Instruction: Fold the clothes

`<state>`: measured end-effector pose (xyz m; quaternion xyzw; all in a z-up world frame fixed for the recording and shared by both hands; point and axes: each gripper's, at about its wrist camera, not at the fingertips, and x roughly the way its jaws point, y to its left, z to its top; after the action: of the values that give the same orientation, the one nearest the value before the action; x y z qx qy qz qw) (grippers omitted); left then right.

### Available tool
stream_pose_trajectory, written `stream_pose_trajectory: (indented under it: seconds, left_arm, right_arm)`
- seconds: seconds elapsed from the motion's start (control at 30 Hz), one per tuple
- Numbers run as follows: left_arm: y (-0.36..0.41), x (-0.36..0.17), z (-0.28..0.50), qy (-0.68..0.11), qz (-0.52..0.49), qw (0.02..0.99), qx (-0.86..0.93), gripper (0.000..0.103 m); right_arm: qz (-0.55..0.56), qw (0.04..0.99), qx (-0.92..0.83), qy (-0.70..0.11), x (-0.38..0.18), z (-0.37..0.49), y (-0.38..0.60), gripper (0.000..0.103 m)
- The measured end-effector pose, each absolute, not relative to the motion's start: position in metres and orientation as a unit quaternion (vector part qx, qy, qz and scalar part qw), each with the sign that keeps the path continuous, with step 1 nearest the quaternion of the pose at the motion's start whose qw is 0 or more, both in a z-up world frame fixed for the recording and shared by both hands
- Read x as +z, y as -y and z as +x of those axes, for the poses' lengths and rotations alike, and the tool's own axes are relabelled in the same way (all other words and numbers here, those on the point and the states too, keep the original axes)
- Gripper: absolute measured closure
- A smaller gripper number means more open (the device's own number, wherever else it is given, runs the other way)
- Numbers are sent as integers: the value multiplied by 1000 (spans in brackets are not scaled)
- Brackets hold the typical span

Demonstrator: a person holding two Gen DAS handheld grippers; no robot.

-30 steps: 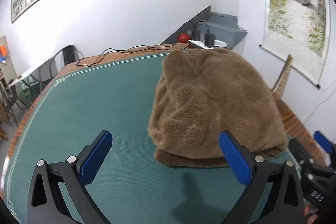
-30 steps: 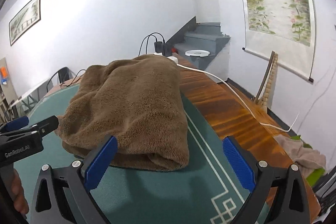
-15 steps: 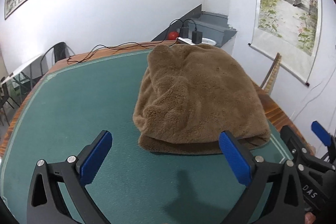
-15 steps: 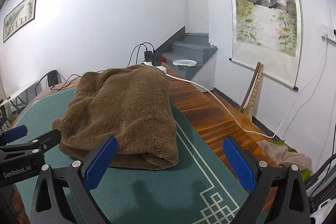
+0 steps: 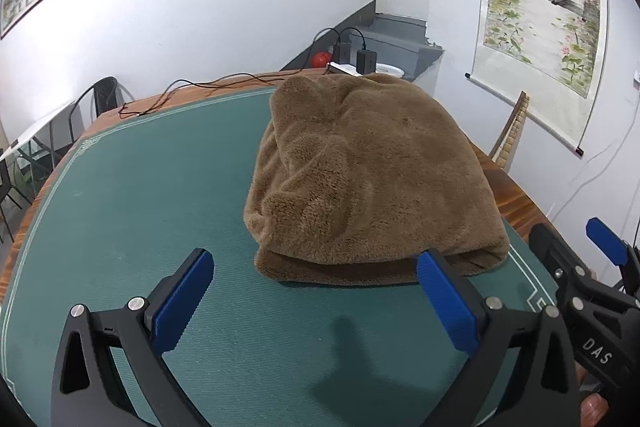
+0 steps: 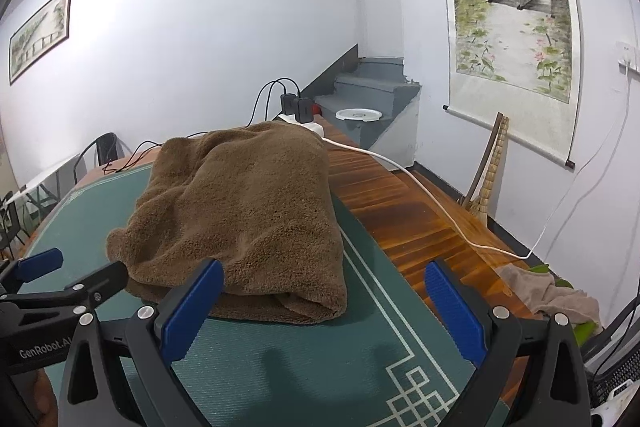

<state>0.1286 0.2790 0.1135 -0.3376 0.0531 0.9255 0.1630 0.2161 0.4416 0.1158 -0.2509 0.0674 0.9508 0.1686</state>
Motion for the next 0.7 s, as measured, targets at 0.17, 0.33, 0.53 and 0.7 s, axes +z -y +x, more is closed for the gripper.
stream_pose_trajectory:
  seconds: [0.17, 0.33, 0.53, 0.7]
  left_arm:
    - [-281, 111, 128, -54, -341, 165, 924, 1]
    - [-283, 111, 129, -58, -334, 167, 926, 1]
    - [-283, 108, 128, -59, -338, 168, 924, 1]
    - [-283, 105, 125, -57, -346, 169, 921, 1]
  right_arm:
    - [-256, 170, 950, -64, 113, 214, -440, 1]
    - [-255, 173, 949, -63, 114, 216, -440, 1]
    - [-260, 173, 948, -66, 111, 217, -441, 1]
    - [-263, 173, 947, -67, 110, 217, -441, 1]
